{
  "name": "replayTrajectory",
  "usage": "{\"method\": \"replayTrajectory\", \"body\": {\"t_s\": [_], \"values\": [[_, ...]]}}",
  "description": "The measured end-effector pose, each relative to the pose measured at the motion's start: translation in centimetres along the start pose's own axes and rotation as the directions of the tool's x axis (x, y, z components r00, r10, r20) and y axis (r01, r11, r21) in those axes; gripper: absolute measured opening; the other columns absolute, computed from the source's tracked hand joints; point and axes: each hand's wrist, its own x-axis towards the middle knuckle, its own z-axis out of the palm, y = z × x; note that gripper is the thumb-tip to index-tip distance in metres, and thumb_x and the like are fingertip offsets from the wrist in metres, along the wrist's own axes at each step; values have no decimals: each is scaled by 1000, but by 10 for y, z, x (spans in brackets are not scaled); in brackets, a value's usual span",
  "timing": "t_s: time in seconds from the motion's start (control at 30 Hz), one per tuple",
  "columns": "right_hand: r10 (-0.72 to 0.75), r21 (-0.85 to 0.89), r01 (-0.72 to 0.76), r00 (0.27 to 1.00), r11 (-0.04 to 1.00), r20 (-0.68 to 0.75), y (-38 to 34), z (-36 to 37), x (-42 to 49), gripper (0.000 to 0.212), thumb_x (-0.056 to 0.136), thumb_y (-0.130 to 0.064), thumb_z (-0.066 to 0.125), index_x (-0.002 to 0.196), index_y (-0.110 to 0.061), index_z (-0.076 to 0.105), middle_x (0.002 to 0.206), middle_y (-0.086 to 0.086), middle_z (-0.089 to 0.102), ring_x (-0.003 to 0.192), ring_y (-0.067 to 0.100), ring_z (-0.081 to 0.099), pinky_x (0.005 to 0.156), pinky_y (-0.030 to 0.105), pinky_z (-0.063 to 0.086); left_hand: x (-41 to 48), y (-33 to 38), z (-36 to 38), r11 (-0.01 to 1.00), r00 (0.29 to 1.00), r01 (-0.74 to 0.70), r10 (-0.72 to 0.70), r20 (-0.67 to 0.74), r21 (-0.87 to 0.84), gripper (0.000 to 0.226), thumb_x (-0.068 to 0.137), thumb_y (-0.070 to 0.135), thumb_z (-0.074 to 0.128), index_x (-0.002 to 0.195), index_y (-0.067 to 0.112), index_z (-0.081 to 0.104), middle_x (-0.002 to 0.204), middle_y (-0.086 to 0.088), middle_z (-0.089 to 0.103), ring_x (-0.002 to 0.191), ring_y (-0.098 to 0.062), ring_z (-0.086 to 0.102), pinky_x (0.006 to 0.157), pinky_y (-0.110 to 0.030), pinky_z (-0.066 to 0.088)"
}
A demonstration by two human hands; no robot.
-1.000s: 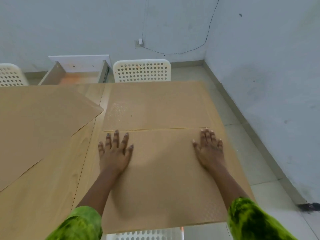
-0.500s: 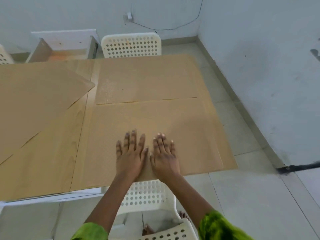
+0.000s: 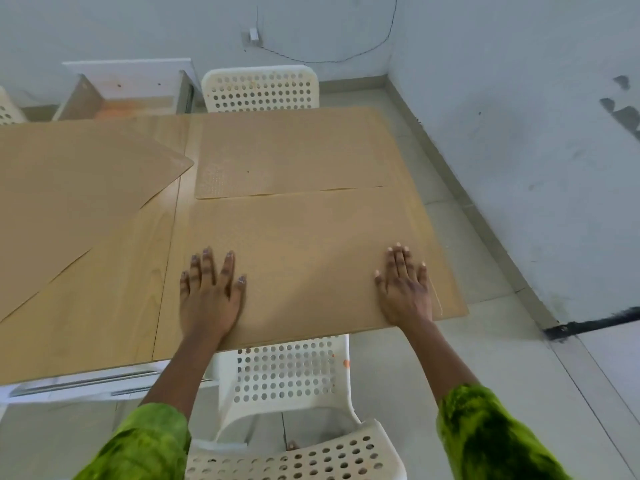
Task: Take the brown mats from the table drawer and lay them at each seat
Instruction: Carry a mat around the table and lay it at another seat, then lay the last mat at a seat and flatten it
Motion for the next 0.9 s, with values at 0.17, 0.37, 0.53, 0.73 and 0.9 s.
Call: {"method": "replayTrajectory", "body": {"t_s": [0.17,0.37,0.53,0.73,0.9], "values": [[5,48,-9,998,999,66,-1,-7,2,60,99,-40,16,150,-11,1,160,4,-5,147,15,-10,119,43,-4,4,2,-10,1000,992,13,-14,121,14,60,96,50,14,150,29,-3,160,-9,-8,147,-28,-9,119,-44,-2],[-117,359,130,991,924,-57,-44,-23,-29,49,99,-24,31,145,-8,27,156,9,23,146,21,13,118,34,9,-33,5,-41,971,999,42,-43,-1,-235,53,101,34,23,149,11,18,159,-7,15,148,-20,7,119,-40,2],[-229,622,186,973,761,-11,-101,-35,-69,41,95,-12,37,136,-15,44,144,1,42,129,18,43,103,27,32,-74,-8,-72,729,972,128,-227,-61,-673,40,100,25,37,134,10,50,140,-7,51,131,-21,44,108,-35,32],[-347,781,157,934,605,81,-184,-30,-106,40,90,-4,41,127,-14,52,129,3,56,112,15,55,91,22,37,-111,-80,-87,520,918,208,-397,-18,-829,34,97,24,43,126,11,57,128,-6,61,120,-19,54,100,-29,38],[-393,859,88,909,504,137,-281,-10,-125,31,92,-3,38,116,-13,55,108,1,57,76,16,60,69,22,44,-125,-178,-94,371,878,234,-478,31,-899,29,95,17,43,119,13,60,112,0,64,111,-19,57,94,-30,42]]}}
